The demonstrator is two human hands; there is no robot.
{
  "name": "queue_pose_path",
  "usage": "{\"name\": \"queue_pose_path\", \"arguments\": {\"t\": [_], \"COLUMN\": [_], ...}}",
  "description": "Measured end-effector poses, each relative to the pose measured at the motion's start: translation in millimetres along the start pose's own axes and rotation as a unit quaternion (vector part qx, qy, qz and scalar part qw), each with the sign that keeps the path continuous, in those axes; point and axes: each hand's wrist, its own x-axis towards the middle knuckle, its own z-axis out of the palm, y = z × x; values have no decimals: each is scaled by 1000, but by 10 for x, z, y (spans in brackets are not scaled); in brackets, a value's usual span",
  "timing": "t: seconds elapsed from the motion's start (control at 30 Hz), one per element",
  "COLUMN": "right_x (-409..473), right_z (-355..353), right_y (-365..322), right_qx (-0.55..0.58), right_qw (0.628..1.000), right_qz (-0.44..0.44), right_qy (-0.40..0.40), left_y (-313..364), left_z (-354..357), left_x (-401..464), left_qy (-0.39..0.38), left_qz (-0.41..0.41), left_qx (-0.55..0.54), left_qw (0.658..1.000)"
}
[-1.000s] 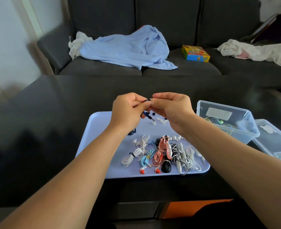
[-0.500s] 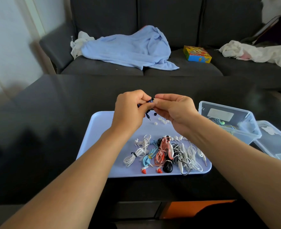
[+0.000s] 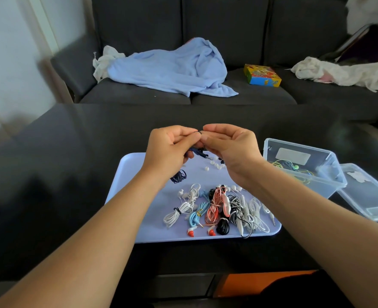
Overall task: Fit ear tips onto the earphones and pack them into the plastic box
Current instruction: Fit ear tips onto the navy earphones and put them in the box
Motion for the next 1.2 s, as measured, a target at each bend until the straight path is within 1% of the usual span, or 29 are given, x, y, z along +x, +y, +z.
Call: {"name": "queue_pose_path", "arguments": {"t": [0.1,0.23,0.37,0.47,0.5,0.53,0.57,0.63,0.7,0.77,0.83,0.9,0.97,1.03,1.07,1.13,1.2], "right_x": [-20,2,2,3,17,29,33,37,38,49,59,61,65,99,115,133,126], "right_z": [7,-35,-84,-122,-134,-148,-156,-164,-158,-155,-159,-170,-196,-246,-272,-320,-346], "right_y": [-6,21,56,2,-4,-10,-15,-10,-5,-17,-43,-66,-92,-112,-117,-111,-88], "right_qx": [-30,-133,-233,-300,-313,-316,-306,-285,-287,-278,-237,-171,-105,-53,-39,-37,-66], "right_qw": [998,981,935,881,866,864,877,907,919,931,953,976,990,990,987,985,985], "right_qz": [-54,-138,-266,-363,-384,-385,-363,-304,-264,-229,-178,-106,-14,67,90,89,36], "right_qy": [-6,-12,-21,-54,-64,-70,-69,-59,-59,-65,-69,-80,-95,-115,-124,-140,-152], "left_y": [49,91,96,99,102,110,118,123,109,76,48,41,37,39,41,43,48], "left_z": [-8,-43,-93,-143,-160,-164,-161,-132,-90,-67,-63,-62,-54,-50,-44,-25,-3], "left_x": [-13,-14,-14,-14,-11,-12,-13,-19,-28,-29,-29,-29,-35,-44,-46,-43,-37], "left_qy": [5,-28,-88,-130,-137,-141,-141,-129,-100,-75,-69,-69,-67,-70,-72,-78,-85], "left_qz": [-104,-197,-260,-301,-305,-303,-296,-267,-223,-163,-94,-32,29,71,77,69,35], "left_qx": [-110,-175,-208,-258,-269,-272,-265,-226,-176,-127,-68,-8,68,123,130,119,82], "left_qw": [988,964,939,909,903,902,907,928,953,976,991,997,995,987,986,987,992]}}
